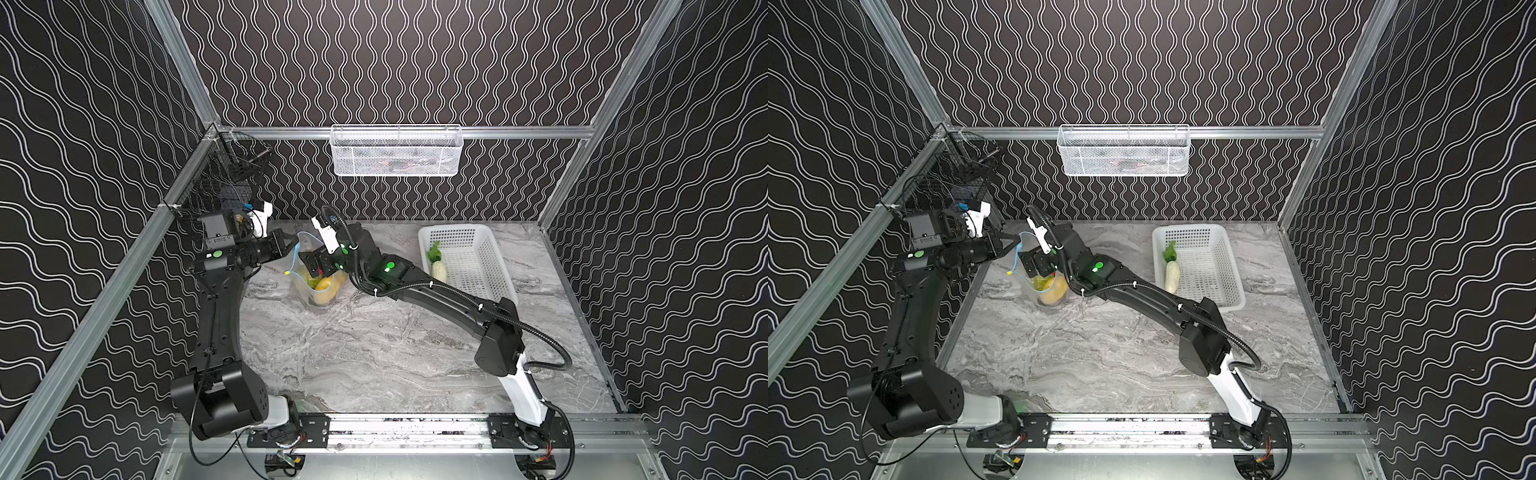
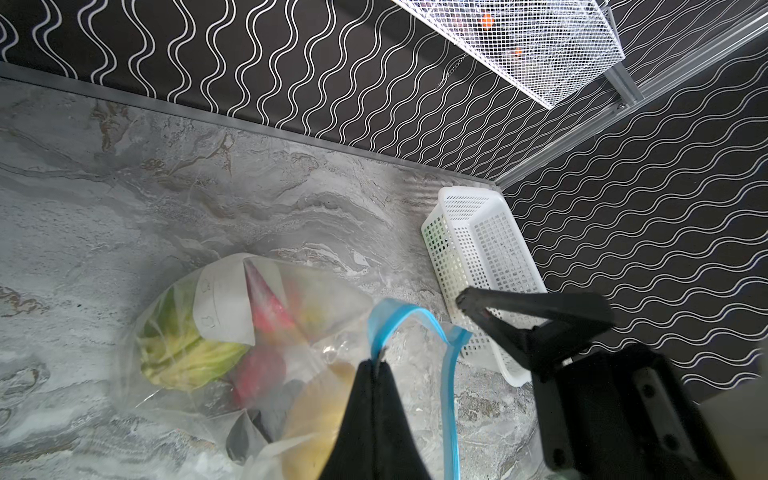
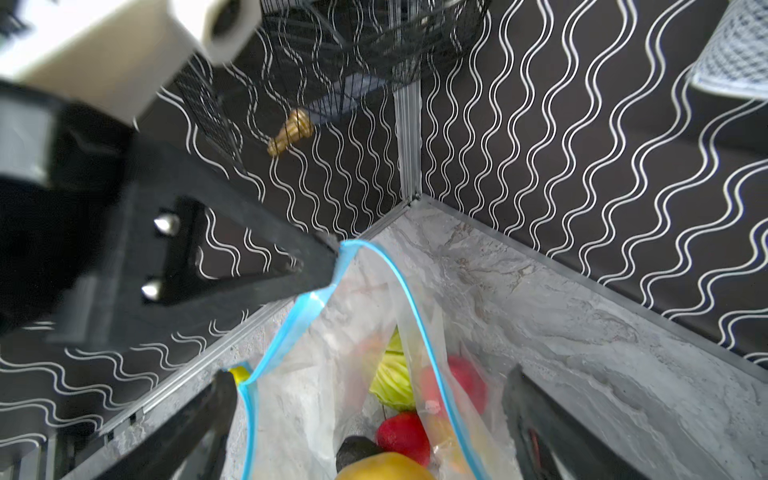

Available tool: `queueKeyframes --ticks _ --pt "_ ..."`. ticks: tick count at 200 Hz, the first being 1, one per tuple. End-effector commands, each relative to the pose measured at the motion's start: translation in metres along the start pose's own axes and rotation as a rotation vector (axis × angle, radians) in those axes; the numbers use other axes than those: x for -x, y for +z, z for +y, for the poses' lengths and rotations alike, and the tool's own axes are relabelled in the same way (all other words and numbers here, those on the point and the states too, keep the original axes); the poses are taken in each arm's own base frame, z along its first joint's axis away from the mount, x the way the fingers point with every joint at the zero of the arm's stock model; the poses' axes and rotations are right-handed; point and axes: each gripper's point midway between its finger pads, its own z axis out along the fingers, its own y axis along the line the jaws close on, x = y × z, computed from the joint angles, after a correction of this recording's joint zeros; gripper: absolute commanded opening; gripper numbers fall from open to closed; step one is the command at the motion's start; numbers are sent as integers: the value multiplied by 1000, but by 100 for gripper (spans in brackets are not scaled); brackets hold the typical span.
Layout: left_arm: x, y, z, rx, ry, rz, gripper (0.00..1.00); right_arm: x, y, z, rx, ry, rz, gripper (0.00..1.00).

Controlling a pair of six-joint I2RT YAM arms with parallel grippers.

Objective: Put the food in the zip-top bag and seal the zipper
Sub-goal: 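Lower the potato into the bag and open the right gripper, then raise the right gripper out of the bag and move it over the basket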

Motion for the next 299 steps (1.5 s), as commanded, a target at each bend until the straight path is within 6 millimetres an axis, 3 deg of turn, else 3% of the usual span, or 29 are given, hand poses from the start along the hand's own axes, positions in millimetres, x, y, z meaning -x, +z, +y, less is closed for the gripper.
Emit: queueKeyframes --ticks 1,43,125,197,240,245,299 --pt "2 0 1 0 13 -11 0 25 -10 -1 -7 -12 -61 99" --pt "0 0 2 7 15 -8 0 43 -25 -23 -40 21 -77 99" --pt "-3 4 11 34 25 17 0 39 -53 -120 -98 273 -32 99" --pt "3 9 20 64 10 49 0 1 -77 -192 -257 375 80 99" --pt "9 11 24 84 -32 55 0 -32 -93 -225 -317 420 142 99" --pt "10 11 24 84 -39 51 0 -21 -104 -225 -314 421 117 99" --pt "16 4 28 147 -14 47 0 -52 -129 -267 -422 448 171 99"
